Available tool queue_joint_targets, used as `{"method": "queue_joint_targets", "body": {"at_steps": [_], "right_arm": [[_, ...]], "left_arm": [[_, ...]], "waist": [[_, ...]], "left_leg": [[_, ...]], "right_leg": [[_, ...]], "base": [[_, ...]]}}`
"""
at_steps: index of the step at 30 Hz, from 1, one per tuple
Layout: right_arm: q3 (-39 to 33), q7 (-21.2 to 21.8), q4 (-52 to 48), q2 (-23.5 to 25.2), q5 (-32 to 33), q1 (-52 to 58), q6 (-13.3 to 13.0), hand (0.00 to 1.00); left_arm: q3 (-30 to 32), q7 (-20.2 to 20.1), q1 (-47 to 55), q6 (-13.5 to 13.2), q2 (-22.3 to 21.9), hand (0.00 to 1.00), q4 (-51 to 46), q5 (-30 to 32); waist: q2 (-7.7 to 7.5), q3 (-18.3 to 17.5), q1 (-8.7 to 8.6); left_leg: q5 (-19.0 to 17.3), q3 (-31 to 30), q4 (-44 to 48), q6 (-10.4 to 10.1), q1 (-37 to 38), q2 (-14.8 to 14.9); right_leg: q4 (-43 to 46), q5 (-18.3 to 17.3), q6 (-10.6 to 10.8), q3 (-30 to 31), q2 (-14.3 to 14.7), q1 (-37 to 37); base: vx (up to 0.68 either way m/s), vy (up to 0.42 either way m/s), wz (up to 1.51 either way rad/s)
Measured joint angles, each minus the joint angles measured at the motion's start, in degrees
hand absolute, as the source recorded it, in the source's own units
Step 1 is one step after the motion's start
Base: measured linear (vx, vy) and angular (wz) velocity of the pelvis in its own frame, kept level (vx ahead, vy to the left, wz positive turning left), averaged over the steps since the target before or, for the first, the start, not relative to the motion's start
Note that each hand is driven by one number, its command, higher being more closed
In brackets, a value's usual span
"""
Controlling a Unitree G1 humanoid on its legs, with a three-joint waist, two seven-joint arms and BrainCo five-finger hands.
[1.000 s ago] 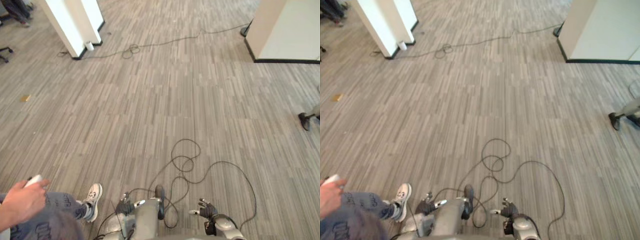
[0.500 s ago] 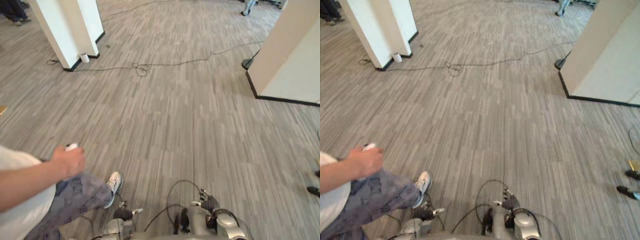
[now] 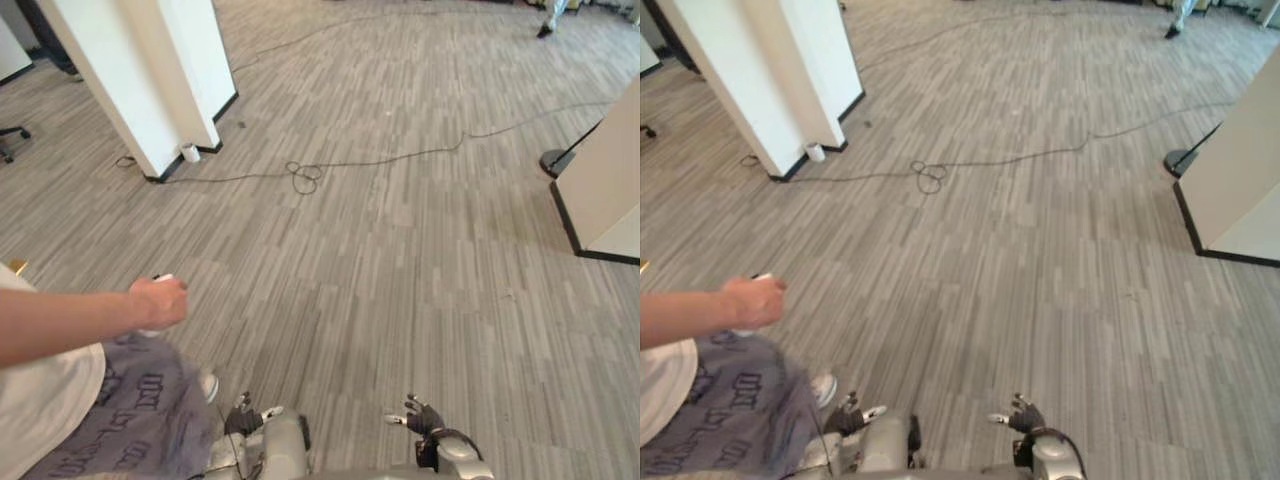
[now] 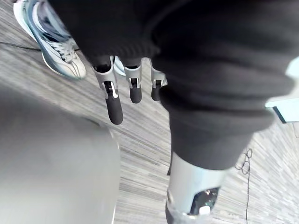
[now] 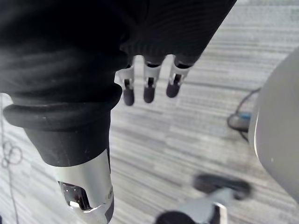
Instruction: Organize washtable
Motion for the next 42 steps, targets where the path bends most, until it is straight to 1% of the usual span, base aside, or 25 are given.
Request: {"method": "queue_joint_targets", "body": {"at_steps": [2, 3, 4, 6, 7, 9, 11, 13, 15, 16, 17, 18, 19, 20, 22, 25, 27, 29, 30, 31, 32, 36, 37, 38, 42], "right_arm": [[1.26, 0.22, 0.94, -1.35, -0.24, 0.38, 0.14, 0.0], [1.34, 0.06, 0.65, -0.39, -0.28, 0.86, 0.19, 0.0], [1.45, 0.17, -0.18, -0.06, -0.53, 1.07, 0.15, 0.0], [1.17, 0.91, -5.09, 1.04, -2.7, 1.73, -0.87, 0.0], [1.21, 1.08, -6.62, 1.04, -2.98, 1.87, -1.2, 0.0], [0.81, 1.12, -12.21, 0.12, -2.43, 4.87, -2.42, 0.0], [0.67, 1.12, -13.9, -1.21, -2.22, 5.47, -2.86, 0.0], [-0.34, 1.04, -12.8, -1.61, -1.83, 5.05, -2.76, 0.0], [-1.43, 0.48, -12.69, -1.54, -1.69, 4.82, -2.53, 0.0], [-1.52, 0.05, -12.42, -2.05, -1.5, 4.56, -2.42, 0.0], [-1.59, 0.1, -12.27, -2.5, -1.14, 3.95, -2.28, 0.0], [-2.18, 0.15, -13.11, -3.5, 0.25, 3.57, -2.5, 0.0], [-2.71, 0.32, -14.6, -3.83, 1.77, 3.18, -3.02, 0.0], [-2.5, 0.06, -14.69, -3.28, 1.6, 2.95, -2.78, 0.0], [-2.3, -0.45, -12.52, -1.89, 2.3, 1.77, -1.84, 0.0], [-1.46, -1.16, -11.5, 1.37, 2.84, 2.87, -1.33, 0.0], [-1.45, -1.3, -11.67, 2.86, 2.84, 3.2, -1.34, 0.0], [-1.38, -1.65, -12.09, 3.83, 2.84, 3.32, -1.33, 0.0], [-1.32, -1.84, -12.07, 3.87, 2.84, 4.44, -1.28, 0.0], [-1.3, -1.99, -11.53, 4.19, 2.83, 4.37, -1.29, 0.0], [0.07, -2.36, -11.79, 4.63, 2.71, 4.6, -1.48, 0.0], [1.37, -2.24, -12.32, 4.12, 1.88, 4.7, -1.75, 0.0], [1.39, -2.23, -12.41, 4.18, 1.7, 4.89, -1.77, 0.0], [1.41, -2.18, -12.35, 4.38, 0.88, 5.58, -1.84, 0.0], [1.07, -2.14, -10.28, 3.33, -0.2, 5.21, -1.84, 0.0]], "left_arm": [[-0.05, 0.16, 1.51, -0.3, -0.39, 0.0, 0.2, -0.56], [0.25, 0.26, 2.15, -0.31, 0.62, 0.0, 0.73, -1.5], [0.19, 0.4, 1.96, -0.14, 1.59, 0.0, 1.08, -1.5], [0.03, 0.71, 1.46, 0.46, 4.87, 0.0, 1.63, -1.72], [-0.24, 0.77, 1.1, 0.97, 5.43, 0.0, 2.09, -1.67], [-0.61, 1.28, 0.4, 1.23, 5.25, 0.0, 2.5, -1.38], [-1.74, 1.22, -0.35, 0.99, 3.83, 0.0, 2.53, -1.4], [-2.9, 1.2, -1.1, 0.76, 2.47, 0.0, 2.56, -1.37], [-4.1, 1.21, -1.71, 0.85, 1.76, 0.0, 3.5, -0.81], [-5.68, 1.03, -2.67, 0.85, 1.11, 0.0, 4.51, -0.17], [-5.63, 0.91, -3.59, 0.81, 0.18, 0.0, 4.49, 0.59], [-5.52, 0.59, -4.99, 0.94, -1.63, 0.0, 4.25, 1.34], [-5.2, 0.27, -5.57, 1.35, -4.05, 0.0, 4.4, 1.87], [-5.71, 0.21, -4.41, 1.6, -4.28, 0.0, 4.0, 1.88], [-6.68, -0.03, -4.28, 1.51, -3.14, 0.0, 1.97, 2.4], [-6.65, 0.1, -3.31, 1.23, -2.09, 0.0, -1.39, 2.41], [-6.68, 0.14, -2.29, 0.64, -2.18, 0.0, -2.64, 2.41], [-6.67, 0.26, -1.63, 0.39, -2.38, 0.0, -3.35, 2.41], [-6.54, 0.31, -0.92, 0.2, -2.77, 0.0, -3.37, 2.39], [-6.43, 0.3, -1.1, 0.14, -2.87, 0.0, -3.62, 2.39], [-4.92, 0.48, -2.24, 0.26, -2.31, 0.0, -3.09, 2.34], [-2.54, 0.83, -2.42, 0.23, -2.7, 0.0, 0.48, 2.32], [-2.31, 0.88, -2.36, 0.23, -2.64, 0.0, 0.73, 2.33], [-2.15, 1.08, -2.12, 0.19, -2.24, 0.0, 0.69, 2.36], [-1.97, 1.17, -1.67, 0.28, -2.91, 0.0, 1.01, 2.49]], "waist": [[2.61, -1.52, 1.68], [1.6, -2.15, 1.36], [0.36, -1.9, 1.41], [-3.95, 0.82, 0.62], [-4.95, 1.23, -0.22], [-4.52, 2.03, -1.39], [-3.34, 2.47, -2.21], [-3.14, 2.66, -1.83], [-2.39, 2.13, -3.02], [-0.89, 1.01, -4.39], [-0.45, 1.08, -4.45], [0.72, 2.71, -5.06], [0.88, 3.59, -5.75], [1.39, 2.98, -5.82], [2.78, 2.96, -5.69], [-1.16, 3.13, -3.59], [-1.44, 2.81, -3.38], [-0.82, 2.45, -3.46], [0.65, 1.67, -3.04], [0.38, 1.2, -2.73], [-2.26, 0.42, -3.34], [-0.62, 0.9, -3.52], [-0.97, 0.67, -3.64], [-2.8, -0.25, -3.46], [-2.49, -1.61, -3.53]], "left_leg": [[2.89, -7.54, -10.8, -0.23, -0.61, -1.78], [1.17, -7.08, -5.74, 2.4, -0.69, -2.87], [-0.75, -5.7, -5.32, 2.54, 0.17, -3.13], [-4.15, -2.28, -7.68, 5.93, 5.59, -5.82], [-4.49, -2.26, -8.45, 6.21, 7.41, -6.29], [-7.46, -4.59, -12.9, 8.24, 15.06, -8.1], [-9.93, -7.5, -14.26, 8.84, 19.62, -8.29], [-12.56, -9.93, -16.47, 8.59, 25.05, -8.42], [-15.21, -15.05, -19.89, 8.15, 31.21, -7.11], [-15.53, -18.33, -20.82, 7.81, 32.38, -4.83], [-14.86, -18.64, -18.88, 6.58, 31.6, -3.96], [-11.61, -18.56, -12.55, 1.15, 30.05, -4.23], [-5.32, -15.49, -1.14, -4.02, 27.2, -5.16], [-0.93, -12.68, 5.69, -4.11, 24.53, -3.85], [-5.31, -2.7, 19.45, -1.71, 16.41, 3.54], [-6.65, 8.19, 7.63, -0.07, 11.55, 2.89], [-5.89, 11.08, -4.93, 0.47, 9.56, 0.53], [1.53, 11.13, -19.32, 4.18, 7.7, -2.83], [15.37, 9.14, -26.97, 9.0, 7.46, -3.63], [16.02, 9.19, -26.26, 9.61, 7.72, -3.57], [16.1, 8.61, -24.46, 10.12, 7.11, -4.56], [14.36, 4.59, -26.02, 8.29, 12.72, -1.37], [14.01, 4.87, -26.32, 7.72, 13.46, -1.41], [11.47, 5.63, -27.46, 3.87, 15.11, -2.37], [12.21, 4.91, -31.78, 0.7, 17.66, -1.31]], "right_leg": [[2.08, -4.65, 2.0, 3.8, 0.94, 1.21], [8.58, -9.25, 4.15, 5.68, -0.04, 0.5], [15.52, -9.91, 4.9, 5.73, -1.2, -2.02], [52.86, -4.68, 4.37, 5.66, -3.95, -21.76], [55.55, -5.34, 4.48, 4.87, -3.73, -24.69], [45.68, -5.98, 3.62, -1.49, -3.02, -30.3], [32.37, -4.84, 4.91, -5.75, -3.21, -32.72], [18.67, 0.68, 4.85, -8.47, -3.36, -33.82], [18.27, 8.07, 4.28, -8.39, -2.82, -35.07], [20.51, 9.19, 1.04, -8.43, -1.81, -35.36], [22.77, 7.74, -0.58, -9.63, -2.15, -35.15], [31.6, 5.1, -3.09, -11.2, -4.37, -36.44], [41.01, 1.78, -2.9, -12.06, -5.37, -39.4], [32.38, 2.09, -2.17, -11.41, -3.83, -35.82], [25.66, -1.53, -4.35, -12.28, -0.75, -25.39], [19.58, -1.58, -4.39, -10.17, -2.24, -14.16], [18.99, -1.98, -2.69, -9.03, -2.43, -10.43], [20.58, -4.38, 1.32, -8.18, -2.06, -7.77], [22.82, -6.14, 3.21, -7.34, -0.35, -6.94], [24.98, -7.76, 3.62, -6.12, -0.28, -6.88], [26.14, -10.77, 1.0, -3.76, -2.08, -7.7], [18.91, -10.3, 1.3, 1.37, -2.85, -8.7], [16.6, -9.3, 1.97, 1.51, -3.42, -8.16], [11.38, -1.86, 5.07, 2.18, -5.73, -8.54], [11.48, -2.65, 4.69, 2.21, -4.66, -8.36]], "base": [[0.69, 0.268, -1.19], [0.55, 0.232, -0.81], [0.66, 0.245, -0.88], [0.57, 0.186, -0.54], [0.52, 0.161, 0.07], [0.57, 0.122, 0.66], [0.7, 0.083, 0.98], [0.62, 0.031, 0.71], [0.91, -0.074, 1.07], [0.89, -0.135, 1.32], [0.88, -0.166, 1.29], [0.95, -0.225, 1.03], [0.75, -0.195, 0.85], [0.62, -0.278, 0.66], [0.56, -0.228, 0.29], [0.66, -0.196, 0.04], [0.6, -0.083, -0.21], [0.57, -0.003, -0.29], [0.41, 0.053, -0.39], [0.53, -0.014, -0.28], [0.44, -0.074, -0.5], [0.23, -0.12, -0.61], [0.12, -0.108, -0.41], [0.13, -0.183, 0.02], [0.08, -0.145, -0.07]]}}
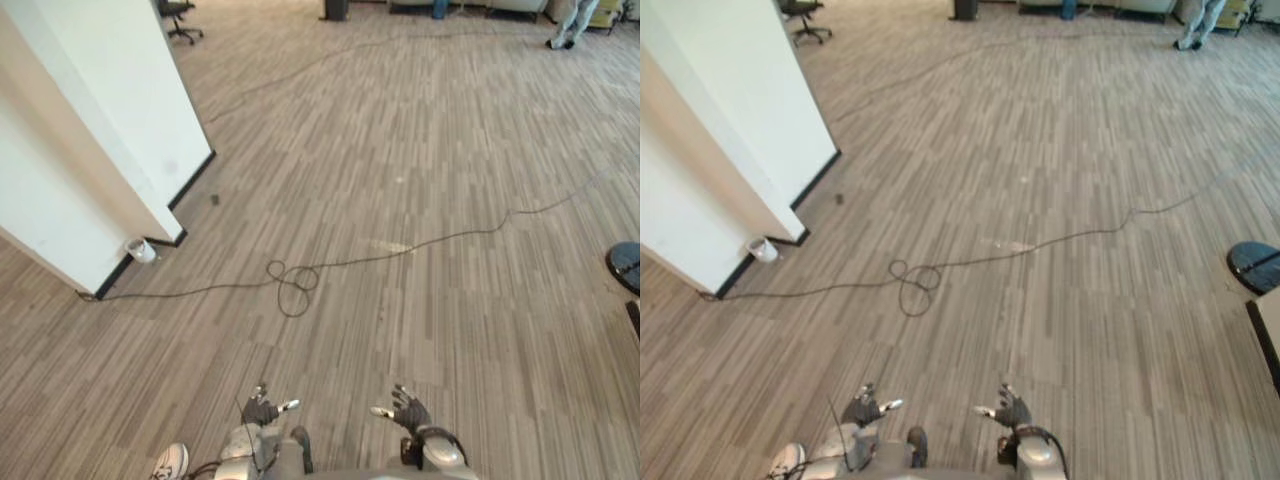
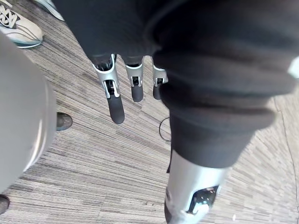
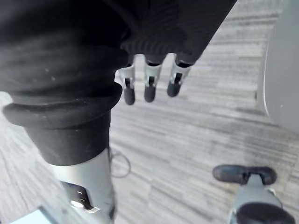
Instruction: Organize washtable
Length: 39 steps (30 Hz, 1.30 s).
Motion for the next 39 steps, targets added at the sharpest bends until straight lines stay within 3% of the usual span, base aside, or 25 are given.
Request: {"method": "queue_joint_targets", "body": {"at_steps": [3, 7, 8, 18, 21, 22, 23, 24, 25, 26, 27, 28, 29, 30, 32, 34, 36, 38, 39], "right_arm": [[-0.24, -0.02, 0.54, -0.5, -0.17, -0.16, 0.03, 0.0], [-0.46, -0.01, 3.19, -0.24, -0.12, -1.13, 0.13, 0.0], [-2.64, 0.95, 6.82, -0.45, 0.09, -1.82, 0.1, 0.0], [-2.77, 0.95, 7.14, -0.48, 0.1, -2.55, 0.36, 0.0], [-5.52, 0.99, 7.39, 0.03, 0.12, -2.89, 0.66, 0.0], [-6.73, 1.02, 7.49, -0.15, 0.08, -2.73, 0.73, 0.0], [-7.68, 0.98, 7.75, -0.5, 0.04, -2.52, 0.83, 0.0], [-7.63, 1.01, 7.76, -0.84, 0.03, -2.71, 0.88, 0.0], [-7.7, 1.04, 7.9, -1.39, 0.07, -3.0, 0.78, 0.0], [-7.71, 1.02, 8.51, -1.52, 0.06, -3.26, 0.58, 0.0], [-7.7, 1.0, 8.88, -1.45, 0.06, -3.52, 0.54, 0.0], [-7.42, 1.06, 9.75, -1.24, 0.05, -4.08, 0.56, 0.0], [-7.42, 1.04, 10.3, -1.27, 0.04, -4.58, 0.59, 0.0], [-7.42, 1.02, 11.51, -1.75, -0.07, -5.69, 0.64, 0.0], [-6.99, 1.04, 11.84, -2.31, -0.24, -6.45, 0.69, 0.0], [-6.51, 1.05, 11.69, -2.99, -0.65, -6.31, 0.62, 0.0], [-6.85, 1.14, 11.22, -3.49, -1.4, -4.93, 0.63, 0.0], [-6.45, 1.15, 11.13, -4.66, -2.16, -5.72, 0.53, 0.0], [-6.44, 1.15, 11.07, -4.6, -2.24, -5.72, 0.38, 0.0]], "left_arm": [[-0.24, 0.02, 0.2, 0.1, -0.51, 0.0, 0.24, 0.01], [-0.46, 0.0, 0.29, 0.11, -0.37, 0.0, 0.32, 0.09], [-1.19, -0.04, 0.16, 0.1, 0.67, 0.0, 2.63, 0.43], [-0.34, -0.03, 0.18, 0.05, 1.18, 0.0, 2.39, 0.26], [-0.31, -0.04, 0.12, 0.08, 2.06, 0.0, 1.81, -0.07], [-0.62, -0.04, 0.12, 0.12, 2.55, 0.0, 1.49, -0.07], [-0.84, -0.02, 0.04, 0.17, 2.94, 0.0, 1.54, -0.08], [-0.85, 0.05, 0.07, 0.23, 3.12, 0.0, 1.72, -0.1], [-0.9, 0.03, 0.14, 0.63, 3.72, 0.0, 2.83, -0.08], [-0.91, 0.05, 0.45, 1.09, 4.95, 0.0, 4.21, -0.07], [-0.89, 0.07, 0.55, 1.26, 5.6, 0.0, 4.67, -0.07], [-0.41, 0.1, 0.74, 1.34, 6.57, 0.0, 4.77, -0.71], [-0.48, 0.05, 0.78, 1.44, 6.97, 0.0, 4.89, -0.71], [-0.4, 0.05, 0.64, 1.43, 7.0, 0.0, 5.54, -0.74], [-0.51, 0.03, 0.37, 1.53, 7.12, 0.0, 7.06, -0.71], [-1.08, -0.04, 0.19, 1.82, 7.11, 0.0, 7.86, -0.66], [-1.05, -0.13, 0.19, 1.84, 7.11, 0.0, 8.86, -0.06], [-0.77, -0.18, 0.0, 1.84, 5.97, 0.0, 9.11, 0.43], [-0.7, -0.27, 0.0, 1.83, 5.67, 0.0, 9.03, 0.43]], "waist": [[0.72, -0.52, -0.06], [-0.49, -1.24, 0.03], [-1.21, -2.62, -0.03], [-1.28, -2.64, 0.23], [-2.86, -2.1, 0.47], [-3.04, -2.12, 0.58], [-2.71, -1.84, 0.25], [-2.41, -1.76, 0.33], [-1.83, -1.71, 0.21], [-1.17, -1.4, 0.02], [-1.86, -1.39, 0.16], [-2.98, -1.31, 0.35], [-3.17, -1.23, 0.29], [-2.92, -1.12, 0.27], [-2.39, -0.79, -0.07], [-2.14, -0.65, -0.44], [-2.36, -0.74, -1.77], [0.29, -1.01, -1.77], [0.5, -0.94, -1.76]], "left_leg": [[0.62, 0.75, -2.19, -0.65, 1.19, 0.64], [0.91, 1.64, -4.08, -1.11, 2.56, 0.79], [5.64, 4.71, -15.62, 0.42, 9.6, -3.33], [5.12, 3.32, -15.22, 0.52, 6.69, -4.08], [-0.42, 2.7, -6.95, 2.07, 2.83, -5.28], [-3.83, 2.6, -1.75, 2.58, 1.02, -5.61], [-7.1, 2.29, 2.09, 3.23, 0.06, -5.07], [-8.31, 2.46, 3.36, 3.38, 0.03, -4.67], [-10.13, 2.6, 4.77, 3.72, 0.94, -3.56], [-11.28, 2.97, 4.58, 3.87, 2.81, -2.51], [-11.6, 3.39, 4.0, 3.83, 3.87, -2.1], [-11.78, 4.35, 2.26, 3.5, 5.65, -1.36], [-11.9, 5.47, 1.41, 2.68, 6.64, -0.47], [-12.03, 7.98, 0.28, 1.74, 8.37, 0.83], [-12.57, 10.36, -0.32, 0.74, 10.33, 1.73], [-13.39, 10.75, -1.46, -0.63, 12.57, 1.91], [-15.41, 9.14, -1.98, -3.89, 15.79, 1.45], [-15.58, 7.36, 0.43, -5.06, 15.81, 4.68], [-15.5, 6.64, 2.66, -5.23, 15.06, 4.96]], "right_leg": [[-1.28, 0.44, -0.61, 0.68, 0.81, 0.32], [-3.52, 1.43, -0.94, 1.89, 1.58, 1.42], [-8.78, 3.58, 1.82, 5.08, -1.14, 4.21], [-8.69, 3.37, 2.16, 2.62, -2.38, 2.1], [-8.11, 1.5, 5.17, 1.23, -4.6, 2.19], [-6.69, 0.0, 7.98, 0.23, -5.95, 2.26], [0.29, -0.4, 9.46, -0.6, -6.01, 0.08], [5.68, -0.2, 9.56, -1.34, -6.0, -2.38], [15.25, 2.33, 8.17, -2.17, -5.71, -6.56], [20.0, 2.39, 5.83, -3.18, -5.74, -8.52], [20.86, 1.66, 4.86, -4.11, -5.67, -9.38], [20.39, 0.34, 3.59, -7.09, -5.72, -11.29], [18.86, 0.01, 3.33, -9.96, -5.6, -13.03], [15.19, 0.23, 3.02, -14.43, -5.4, -15.91], [9.52, 1.83, 2.35, -17.13, -4.37, -18.05], [1.69, 6.96, 0.91, -17.94, -2.26, -18.8], [-1.96, 16.48, -4.46, -17.43, -1.18, -18.44], [0.79, 13.17, -5.02, -18.01, 0.89, -17.91], [0.56, 11.58, -5.08, -18.06, 1.22, -17.37]], "base": [[0.06, -0.085, -0.15], [0.07, -0.023, -0.13], [0.04, -0.003, -0.07], [0.0, 0.001, 0.09], [0.06, 0.036, 0.17], [0.13, 0.087, 0.05], [0.13, 0.08, -0.05], [0.12, 0.09, -0.19], [0.17, 0.116, -0.25], [0.2, 0.124, -0.26], [0.21, 0.08, -0.28], [0.18, 0.018, -0.32], [0.29, 0.01, -0.64], [0.3, 0.006, -0.71], [0.35, -0.013, -0.77], [0.42, -0.064, -0.36], [0.51, -0.159, 0.23], [0.45, -0.199, 0.04], [0.46, -0.271, -0.1]]}}
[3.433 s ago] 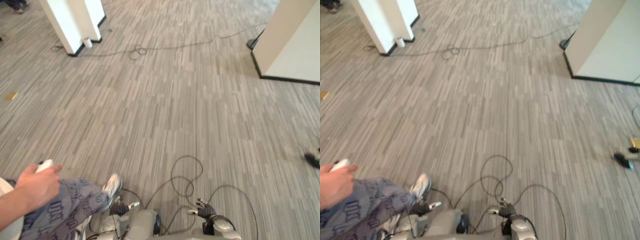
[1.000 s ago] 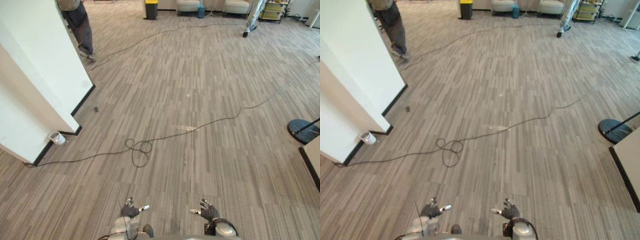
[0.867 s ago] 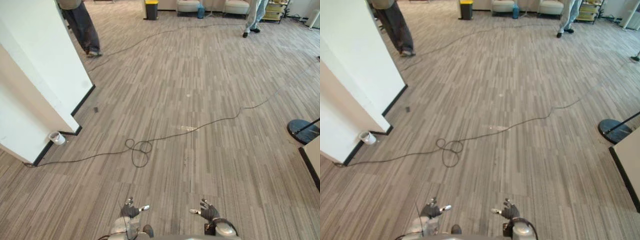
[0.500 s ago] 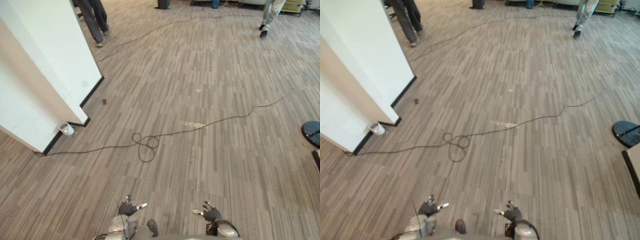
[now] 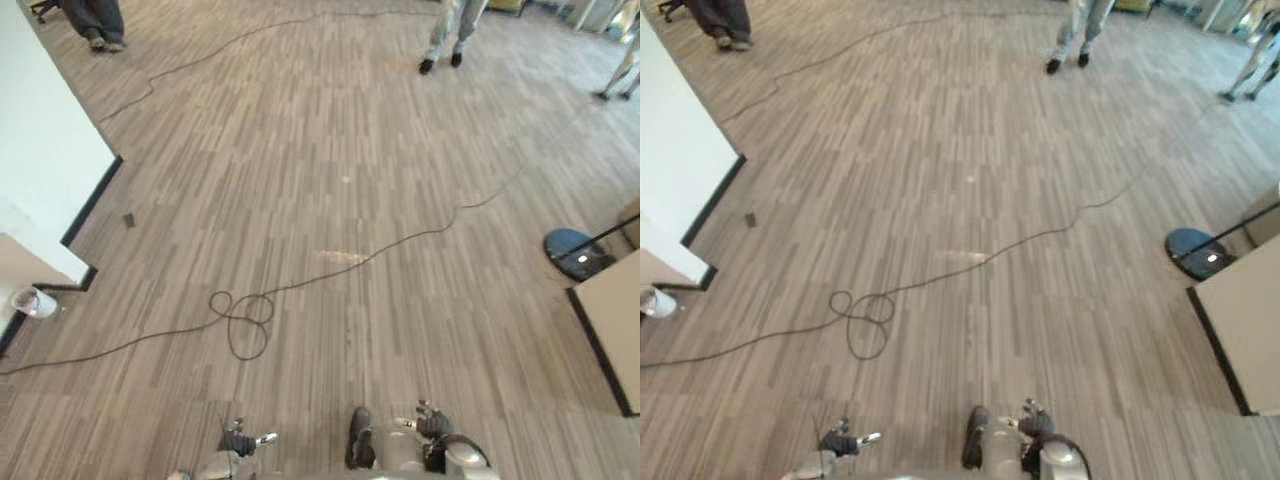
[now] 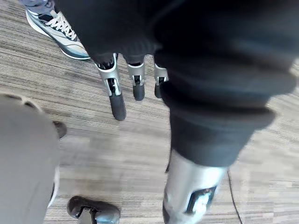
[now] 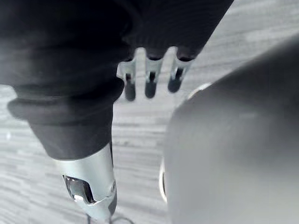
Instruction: Organize washtable
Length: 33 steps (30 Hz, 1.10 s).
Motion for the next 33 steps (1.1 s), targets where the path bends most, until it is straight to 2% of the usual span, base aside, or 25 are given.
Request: {"method": "queue_joint_targets", "body": {"at_steps": [1, 2, 3, 4, 5, 6, 7, 9, 12, 13, 14, 15, 16, 19, 20, 21, 22, 24, 25, 27, 29, 30, 31, 32, 33], "right_arm": [[0.02, 0.05, -0.1, -0.14, -0.05, -0.08, 0.06, 0.0], [0.19, -0.05, -1.2, -0.47, -0.06, 0.03, 0.36, 0.0], [0.59, -0.09, -1.79, -0.56, -0.03, 0.18, 0.43, 0.0], [1.81, -0.11, -2.56, -0.71, 0.06, 0.26, 0.37, 0.0], [2.63, -0.14, -2.92, -0.15, 0.09, 0.25, 0.38, 0.0], [3.05, -0.15, -3.16, 0.18, 0.09, 0.39, 0.39, 0.0], [4.0, -0.14, -4.0, 0.56, 0.12, 0.63, 0.37, 0.0], [3.89, -0.19, -4.26, 1.18, 0.33, 0.64, 0.42, 0.0], [3.9, -0.26, -4.22, 2.12, 0.6, 0.6, 0.43, 0.0], [3.96, -0.26, -3.77, 2.04, 0.58, 0.73, 0.36, 0.0], [4.05, -0.29, -3.56, 2.28, 0.52, 0.98, 0.44, 0.0], [4.5, -0.28, -3.64, 3.35, 0.13, 1.69, 0.45, 0.0], [4.49, -0.29, -3.64, 3.78, 0.08, 2.15, 0.44, 0.0], [4.38, -0.12, -3.87, 4.64, -0.48, 2.19, 0.48, 0.0], [4.37, -0.08, -4.34, 4.61, -0.82, 2.24, 0.42, 0.0], [4.3, -0.06, -4.49, 4.53, -1.18, 2.38, 0.29, 0.0], [4.35, -0.04, -4.98, 4.49, -1.77, 2.89, 0.02, 0.0], [4.35, -0.03, -6.13, 4.51, -1.76, 3.28, 0.03, 0.0], [4.24, -0.04, -6.29, 4.49, -1.75, 3.4, -0.24, 0.0], [3.84, -0.02, -6.29, 4.46, -1.74, 3.32, -0.32, 0.0], [3.77, -0.02, -6.18, 4.34, -1.73, 2.47, -0.41, 0.0], [3.76, -0.02, -6.07, 4.26, -1.73, 2.26, -0.38, 0.0], [3.77, -0.01, -5.89, 4.24, -1.74, 2.07, -0.26, 0.0], [3.78, -0.02, -5.86, 4.26, -1.72, 2.13, -0.24, 0.0], [3.76, -0.05, -5.76, 4.24, -1.72, 2.13, -0.25, 0.0]], "left_arm": [[0.72, -0.15, -0.04, 0.0, -0.62, 0.0, -0.72, -0.02], [2.46, -0.38, 0.11, 0.08, -1.38, 0.0, -1.81, 0.01], [3.05, -0.51, 0.27, 0.1, -1.91, 0.0, -2.65, -0.07], [3.45, -0.56, 0.19, 0.03, -2.28, 0.0, -3.86, -0.03], [3.44, -0.52, -0.04, 0.03, -2.18, 0.0, -5.37, 0.01], [3.38, -0.49, -0.08, -0.02, -2.01, 0.0, -6.15, -0.03], [2.91, -0.39, -0.12, -0.17, -1.84, 0.0, -7.42, -0.05], [2.67, -0.15, -0.06, -0.97, -2.24, 0.0, -8.58, -0.22], [2.64, 0.33, -0.39, -1.75, -2.86, 0.0, -8.85, -0.91], [2.54, 0.35, -0.5, -1.78, -3.12, 0.0, -8.82, -1.36], [2.51, 0.36, -0.38, -1.77, -3.13, 0.0, -8.83, -1.74], [2.61, 0.34, 0.1, -1.82, -2.61, 0.0, -8.91, -1.91], [2.73, 0.36, 0.1, -1.86, -2.35, 0.0, -8.9, -1.95], [2.7, 0.39, 0.07, -1.75, -1.6, 0.0, -8.68, -2.33], [2.68, 0.34, 0.01, -1.49, -1.37, 0.0, -8.2, -2.32], [2.57, 0.34, -0.11, -1.26, -1.31, 0.0, -7.79, -2.32], [2.37, 0.38, -0.57, -0.87, -0.92, 0.0, -6.72, -2.33], [2.37, 0.39, -0.62, -0.62, -0.92, 0.0, -6.64, -2.32], [2.4, 0.39, -0.72, -0.61, -0.99, 0.0, -6.44, -2.33], [2.55, 0.38, -0.73, -0.6, -1.09, 0.0, -6.39, -2.33], [2.73, 0.38, -0.49, -0.57, -1.22, 0.0, -5.74, -2.36], [2.73, 0.38, -0.55, -0.57, -1.28, 0.0, -5.48, -2.35], [2.76, 0.38, -0.5, -0.56, -1.29, 0.0, -5.04, -2.34], [2.89, 0.37, -0.35, -0.55, -1.24, 0.0, -4.79, -2.33], [2.89, 0.34, -0.21, -0.54, -1.25, 0.0, -4.54, -2.3]], "waist": [[1.08, 0.51, 0.2], [1.97, 0.87, 0.31], [2.35, 1.34, 0.38], [2.35, 2.24, 0.72], [2.06, 2.79, 1.42], [1.5, 3.05, 1.72], [0.52, 3.35, 1.81], [0.26, 3.52, 2.07], [0.35, 3.56, 3.29], [0.48, 3.37, 3.98], [0.34, 3.12, 4.65], [-0.62, 1.72, 5.01], [-1.38, 1.43, 5.0], [-2.67, 1.37, 5.02], [-2.88, 1.38, 4.87], [-2.86, 1.48, 4.68], [-3.0, 1.6, 4.8], [-3.55, 1.21, 4.6], [-3.72, 1.23, 4.45], [-3.66, 1.22, 4.21], [-3.45, 1.2, 3.07], [-3.31, 1.29, 3.03], [-3.23, 1.25, 3.04], [-3.37, 1.12, 2.91], [-3.38, 1.07, 2.58]], "left_leg": [[-0.13, -1.73, 8.39, -0.25, -3.0, 1.9], [1.84, -3.81, 21.61, -0.57, -8.06, 4.19], [4.28, -5.32, 28.39, -0.23, -10.91, 5.41], [4.85, -8.26, 40.12, -0.01, -15.34, 6.93], [4.76, -10.06, 46.89, 0.0, -18.59, 6.71], [4.75, -10.45, 48.42, -0.01, -20.16, 6.28], [4.73, -10.75, 47.98, 0.03, -23.73, 5.35], [3.68, -10.44, 39.9, 1.76, -29.01, 3.48], [4.21, -10.7, 18.99, 1.62, -32.03, -1.21], [6.37, -10.85, 10.29, 1.88, -31.82, -2.46], [9.13, -10.49, 9.76, 3.19, -31.59, -2.67], [11.61, -10.06, 10.89, 6.47, -31.35, -4.7], [10.75, -9.71, 12.06, 7.73, -31.67, -5.28], [6.17, -7.07, 15.99, 10.22, -28.82, -5.59], [3.27, -7.33, 15.43, 10.56, -25.1, -6.02], [1.58, -7.47, 15.07, 10.79, -22.95, -6.1], [-1.24, -7.59, 15.22, 11.55, -18.68, -6.8], [-2.99, -8.77, 14.38, 11.79, -15.02, -7.21], [-3.47, -10.27, 11.7, 11.82, -11.25, -7.19], [-3.46, -11.46, 8.24, 11.8, -7.74, -7.09], [-3.99, -13.11, 4.27, 10.85, -3.73, -6.75], [-4.27, -13.44, 3.52, 10.39, -2.53, -6.54], [-4.57, -13.86, 1.62, 9.84, -0.33, -6.19], [-5.17, -14.83, 0.79, 8.74, 1.42, -6.12], [-5.3, -15.97, 0.96, 8.5, 2.16, -6.03]], "right_leg": [[-0.14, -1.52, -0.63, 0.11, 1.29, 1.17], [-1.21, -2.73, -1.35, 0.83, 3.15, 3.29], [-1.98, -3.26, -1.76, 1.47, 4.18, 4.86], [-2.72, -4.36, -2.42, 2.95, 5.9, 7.74], [-2.8, -5.54, -3.16, 4.79, 6.44, 10.31], [-3.21, -6.06, -3.14, 5.7, 6.54, 11.61], [-4.97, -6.8, -3.07, 6.72, 6.46, 14.37], [-7.72, -7.37, -2.02, 8.02, 6.39, 17.95], [-9.97, -8.71, -0.28, 10.28, 4.78, 20.83], [-10.76, -10.0, 1.01, 10.94, 4.24, 21.67], [-10.61, -10.7, 1.7, 11.54, 3.79, 22.08], [-10.55, -12.32, 3.65, 12.67, 1.79, 23.09], [-10.02, -12.66, 4.32, 12.72, 0.99, 23.37], [8.18, -11.63, 6.69, 14.98, -1.28, 17.53], [20.35, -7.7, 7.8, 15.29, -1.71, 14.0], [26.74, -5.73, 7.71, 15.31, -2.11, 11.79], [37.78, -6.04, 7.63, 15.04, -3.49, 7.73], [40.88, -8.28, 7.51, 12.84, -4.01, 4.56], [37.52, -10.06, 5.56, 9.61, -3.99, 2.26], [30.92, -11.15, 5.38, 7.01, -3.67, 0.1], [16.08, -10.44, 5.31, 5.52, -2.38, -2.67], [12.03, -9.45, 4.89, 5.47, -1.76, -3.0], [4.59, -6.05, 4.34, 5.27, -0.23, -3.4], [-0.23, 0.9, 2.48, 5.87, 0.51, -2.67], [-0.12, 4.12, 0.87, 6.28, 0.24, -1.95]], "base": [[0.45, -0.31, -0.21], [0.45, -0.294, -0.36], [0.43, -0.235, -0.58], [0.46, -0.186, -0.76], [0.44, -0.159, -0.79], [0.34, -0.116, -0.66], [0.24, -0.078, -0.39], [0.36, -0.036, -0.25], [0.39, 0.101, -0.35], [0.27, 0.115, -0.39], [0.52, 0.219, -0.43], [0.51, 0.194, -0.26], [0.68, 0.222, -0.25], [0.52, 0.186, -0.22], [0.37, 0.156, -0.08], [0.55, 0.175, 0.01], [0.44, 0.11, 0.12], [0.46, 0.047, 0.39], [0.49, -0.019, 0.6], [0.41, -0.049, 0.47], [0.41, -0.099, 0.44], [0.48, -0.128, 0.33], [0.53, -0.151, 0.33], [0.54, -0.171, 0.44], [0.55, -0.203, 0.51]]}}
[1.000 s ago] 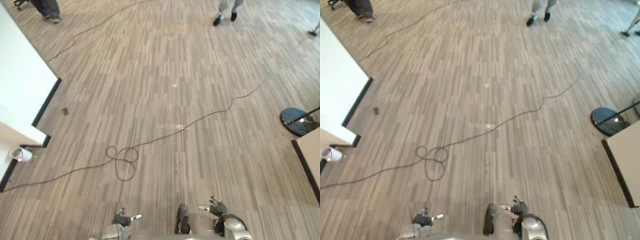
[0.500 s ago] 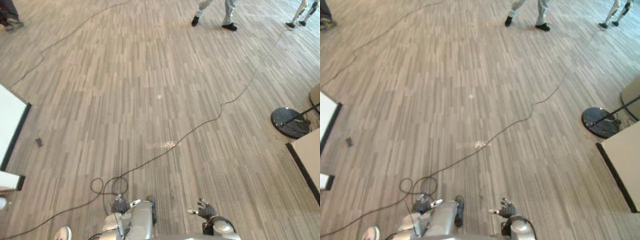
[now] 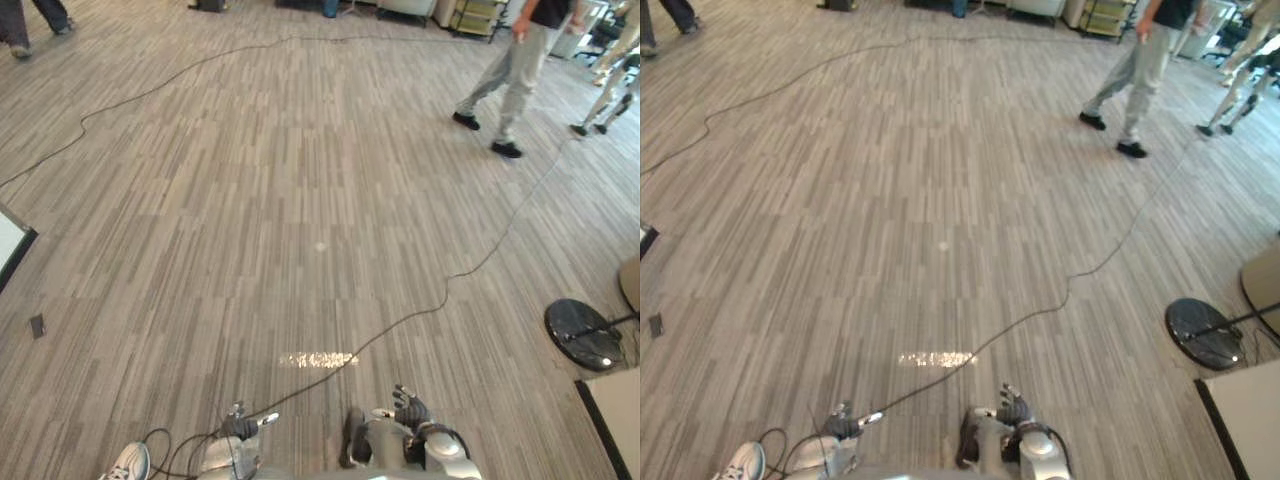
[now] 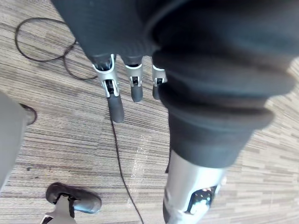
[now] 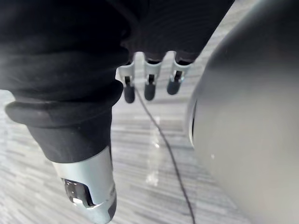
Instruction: Organize washtable
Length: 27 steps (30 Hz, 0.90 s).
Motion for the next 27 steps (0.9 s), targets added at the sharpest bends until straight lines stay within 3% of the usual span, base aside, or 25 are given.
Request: {"method": "queue_joint_targets", "body": {"at_steps": [1, 2, 3, 4, 5, 6, 7, 8, 10, 12, 13, 15, 16, 19, 23, 27], "right_arm": [[-0.39, -0.01, 0.67, -0.36, -0.01, -0.65, 0.1, 0.0], [-0.51, 0.01, 0.79, -0.32, -0.02, -0.65, 0.17, 0.0], [-0.28, 0.01, 0.56, -1.17, 0.02, -0.7, 0.13, 0.0], [-0.06, 0.0, 0.42, -1.23, 0.01, -0.69, 0.16, 0.0], [0.15, -0.01, 0.3, -1.81, 0.18, -0.79, 0.42, 0.0], [0.11, -0.11, 1.0, -1.83, 0.65, -0.92, 0.86, 0.0], [0.12, -0.11, 1.17, -1.73, 0.79, -0.92, 0.87, 0.0], [0.12, -0.12, 1.74, -1.21, 0.97, -0.72, 1.01, 0.0], [0.08, -0.16, 1.71, -0.44, 1.96, 0.0, 1.23, 0.0], [0.12, -0.15, 1.42, -0.28, 2.04, 0.26, 1.3, 0.0], [0.1, -0.17, 0.88, -0.86, 2.05, 0.52, 1.28, 0.0], [-0.19, -0.27, 1.52, -0.75, 1.99, 0.15, 1.55, 0.0], [-0.37, -0.17, 1.85, 0.13, 1.84, 0.56, 1.57, 0.0], [-0.37, -0.11, 2.75, 0.69, 1.41, 0.83, 1.64, 0.0], [-1.07, -0.11, 4.98, 0.57, 0.31, 0.45, 1.43, 0.0], [-1.54, -0.11, 6.79, -0.19, -0.12, -0.12, 1.27, 0.0]], "left_arm": [[0.09, -0.07, 0.04, 0.1, -1.11, 0.0, 0.46, 0.14], [0.54, -0.12, 0.23, 0.11, -1.53, 0.0, 0.24, 0.57], [2.34, -0.15, 0.02, 0.22, -2.75, 0.0, 0.2, 1.24], [2.97, -0.13, -0.37, 0.42, -3.18, 0.0, 0.18, 1.31], [4.35, -0.1, -0.25, 0.56, -3.42, 0.0, 0.11, 1.39], [4.3, -0.09, -0.13, 0.57, -3.58, 0.0, -0.16, 1.77], [4.3, -0.09, -0.11, 0.58, -3.55, 0.0, -0.3, 1.82], [4.17, -0.06, -0.08, 0.59, -3.09, 0.0, -1.12, 1.82], [3.69, -0.04, -0.09, 0.52, -3.15, 0.0, -3.0, 1.81], [3.18, -0.02, -0.25, 0.49, -3.18, 0.0, -3.06, 1.81], [2.16, 0.05, -0.31, 0.55, -3.49, 0.0, -2.69, 1.78], [0.12, 0.01, -0.81, 0.44, -2.71, 0.0, -2.37, 1.76], [-0.87, 0.0, -0.92, 0.32, -1.5, 0.0, -2.36, 1.77], [-0.86, 0.05, -0.81, 0.12, -0.5, 0.0, -1.23, 1.78], [-0.94, 0.04, 0.59, -0.08, 0.86, 0.0, 0.65, 1.79], [-1.39, 0.05, 1.01, -0.11, 1.3, 0.0, 2.48, 1.71]], "waist": [[1.31, -0.9, -0.1], [1.68, -1.35, -0.31], [3.43, -1.3, -0.96], [4.13, -1.07, -0.89], [5.1, -0.68, -0.31], [5.89, -0.21, -0.14], [5.92, -0.2, -0.07], [4.97, 0.08, 0.41], [3.85, -0.07, 0.94], [3.93, -0.17, 0.93], [5.38, -0.71, 0.72], [3.89, -1.11, 0.6], [1.2, -1.49, 0.66], [-0.43, -2.75, 0.83], [-0.72, -4.0, 0.84], [-0.04, -4.55, 0.85]], "left_leg": [[0.62, -1.72, 1.94, -1.1, 0.11, 1.7], [1.07, -2.5, 4.14, -1.87, -0.73, 2.0], [2.76, -3.23, 14.53, -4.79, -4.66, 2.42], [4.75, -3.27, 21.89, -7.82, -7.61, 2.76], [10.2, -3.74, 35.67, -11.46, -13.29, 3.85], [9.87, -1.85, 46.74, -10.94, -17.69, 6.1], [9.75, -1.38, 47.79, -10.73, -18.43, 6.51], [8.96, 0.89, 49.1, -9.45, -20.7, 7.83], [7.57, 4.69, 40.68, -7.12, -23.92, 9.81], [7.97, 5.85, 27.64, -6.99, -24.59, 9.66], [11.66, 4.33, 15.0, -6.87, -24.68, 9.22], [12.52, 3.09, 11.96, -6.71, -23.14, 6.63], [13.23, 3.74, 8.65, -5.99, -20.74, 4.53], [13.23, 4.28, 6.07, -5.93, -18.52, 3.07], [14.11, 4.88, 1.54, -4.63, -14.8, 1.81], [16.47, 4.9, -3.54, -4.17, -11.89, 1.81]], "right_leg": [[2.36, -2.43, -0.44, -1.23, 0.77, 0.45], [2.66, -3.86, -0.6, -1.83, 0.88, 0.75], [2.53, -6.14, -1.15, -2.9, 1.82, 2.86], [1.84, -6.83, -1.24, -2.9, 2.37, 4.33], [0.36, -7.78, -1.76, -2.08, 3.45, 7.67], [-1.65, -8.21, -2.44, -1.15, 4.94, 12.7], [-2.06, -8.24, -2.5, -1.02, 5.03, 13.87], [-3.83, -8.26, -2.52, -0.03, 4.91, 17.39], [-7.09, -8.33, -2.34, 0.93, 3.98, 21.41], [-8.41, -9.23, -0.7, 1.28, 3.32, 22.82], [-8.41, -10.53, 1.37, 1.76, 4.0, 23.25], [-7.7, -10.89, 2.37, 3.22, 2.61, 23.24], [-7.33, -11.23, 2.92, 3.34, 0.27, 23.42], [-5.62, -10.91, 3.5, 4.3, -1.48, 23.57], [-5.73, -9.97, 4.49, 4.77, -2.6, 24.89], [-6.68, -7.82, 4.4, 5.58, -2.06, 25.65]], "base": [[0.45, -0.18, 0.44], [0.66, -0.28, 0.4], [0.54, -0.239, 0.22], [0.64, -0.255, -0.02], [0.51, -0.128, -0.34], [0.5, -0.094, -0.36], [0.43, -0.055, -0.36], [0.38, -0.053, -0.34], [0.33, -0.03, -0.43], [0.21, 0.051, -0.36], [0.3, 0.129, -0.26], [0.33, 0.159, 0.0], [0.22, 0.121, 0.16], [0.21, 0.1, 0.1], [0.12, 0.042, 0.02], [0.04, -0.001, 0.03]]}}
